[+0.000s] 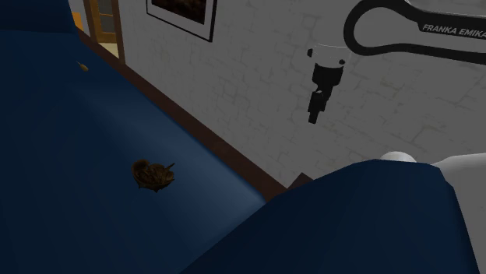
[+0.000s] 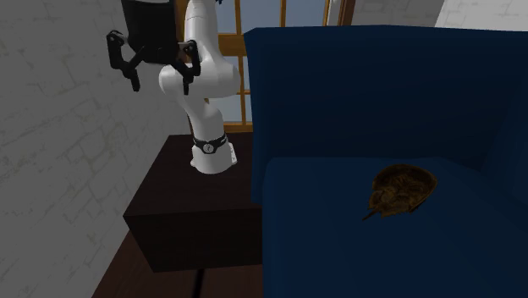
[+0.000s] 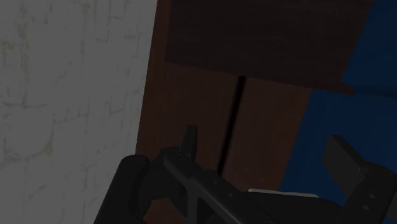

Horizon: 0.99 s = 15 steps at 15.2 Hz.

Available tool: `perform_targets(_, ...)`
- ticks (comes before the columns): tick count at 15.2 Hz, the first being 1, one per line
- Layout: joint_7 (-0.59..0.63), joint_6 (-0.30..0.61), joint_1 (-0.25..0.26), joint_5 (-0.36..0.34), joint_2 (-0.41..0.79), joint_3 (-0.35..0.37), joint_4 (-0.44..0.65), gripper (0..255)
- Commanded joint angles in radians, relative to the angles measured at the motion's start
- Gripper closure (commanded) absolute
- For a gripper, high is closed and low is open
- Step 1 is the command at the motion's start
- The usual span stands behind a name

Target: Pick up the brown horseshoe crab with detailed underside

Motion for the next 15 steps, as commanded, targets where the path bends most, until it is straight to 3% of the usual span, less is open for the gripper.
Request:
perform_targets(1, 0.000, 0.000, 0.000, 0.000, 0.000, 0.000, 0.000, 0)
perform_targets(9, 0.157, 0.143, 0.071, 0.100, 0.113, 0.161, 0.022, 0)
perform_targets(15, 0.275, 0.248, 0.105, 0.132, 0.240, 0.283, 0.084, 0)
